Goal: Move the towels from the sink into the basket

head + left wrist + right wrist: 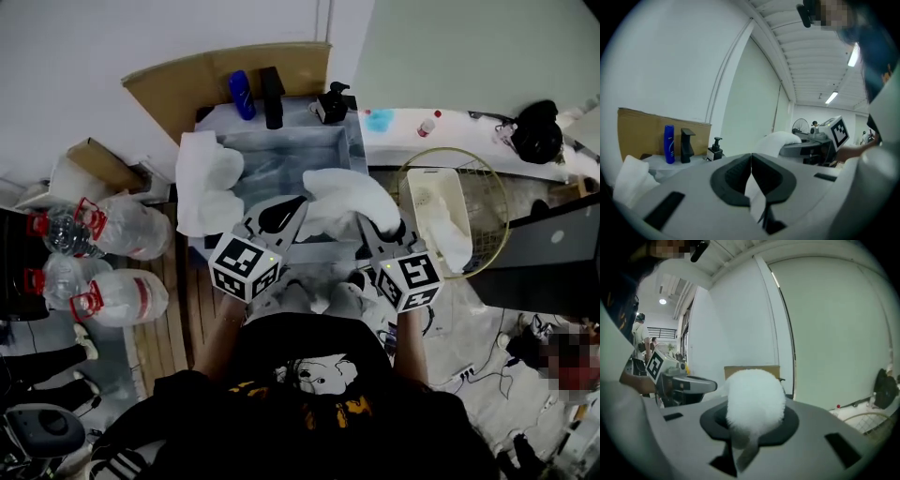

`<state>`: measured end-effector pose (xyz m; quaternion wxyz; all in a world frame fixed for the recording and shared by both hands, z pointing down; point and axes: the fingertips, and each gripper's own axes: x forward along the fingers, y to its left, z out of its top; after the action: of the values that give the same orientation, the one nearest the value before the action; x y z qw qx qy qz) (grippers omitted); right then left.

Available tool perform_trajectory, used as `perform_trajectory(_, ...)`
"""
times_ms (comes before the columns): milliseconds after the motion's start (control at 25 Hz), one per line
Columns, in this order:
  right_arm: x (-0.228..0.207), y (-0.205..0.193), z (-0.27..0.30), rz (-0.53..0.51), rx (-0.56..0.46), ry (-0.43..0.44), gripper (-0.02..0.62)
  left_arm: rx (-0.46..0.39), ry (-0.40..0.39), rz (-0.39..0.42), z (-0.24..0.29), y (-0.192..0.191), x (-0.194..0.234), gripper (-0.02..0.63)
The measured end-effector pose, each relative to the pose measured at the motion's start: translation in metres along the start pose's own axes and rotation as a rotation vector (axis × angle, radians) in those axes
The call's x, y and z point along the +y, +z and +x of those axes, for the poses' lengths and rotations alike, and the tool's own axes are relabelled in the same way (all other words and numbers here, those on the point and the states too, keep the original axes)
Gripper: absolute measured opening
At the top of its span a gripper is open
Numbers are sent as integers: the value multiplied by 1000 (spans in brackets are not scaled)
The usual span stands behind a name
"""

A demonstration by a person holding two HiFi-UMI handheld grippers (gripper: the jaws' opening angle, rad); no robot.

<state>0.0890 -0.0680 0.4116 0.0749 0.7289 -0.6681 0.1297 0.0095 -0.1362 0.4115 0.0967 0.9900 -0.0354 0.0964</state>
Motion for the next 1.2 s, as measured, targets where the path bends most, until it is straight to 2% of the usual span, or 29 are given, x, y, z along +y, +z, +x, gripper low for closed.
perform_trajectory(280,-81,50,-56,33,-167,-101,85,-20,-53,24,62,23,-38,8)
perform_trajectory(440,-140,62,-86,-16,-177,-164,84,-16,-82,29,107,29,-68,8)
perform_trajectory(560,-194,55,-106,-32,-150,-222,83,-11,-93,23,144,31,-88,8)
perform_trajectory(720,-268,30,-126,-7,-98,-280,83,2,-102,19,192,31,-114,8)
perform_trajectory(920,-345,-16,-132,16,-7,-312,83,21,-124,30,239,32,-148,8)
perform_trajectory(1200,-422,-113,-102,7,193,-336,84,55,-160,41,289,32,-179,8)
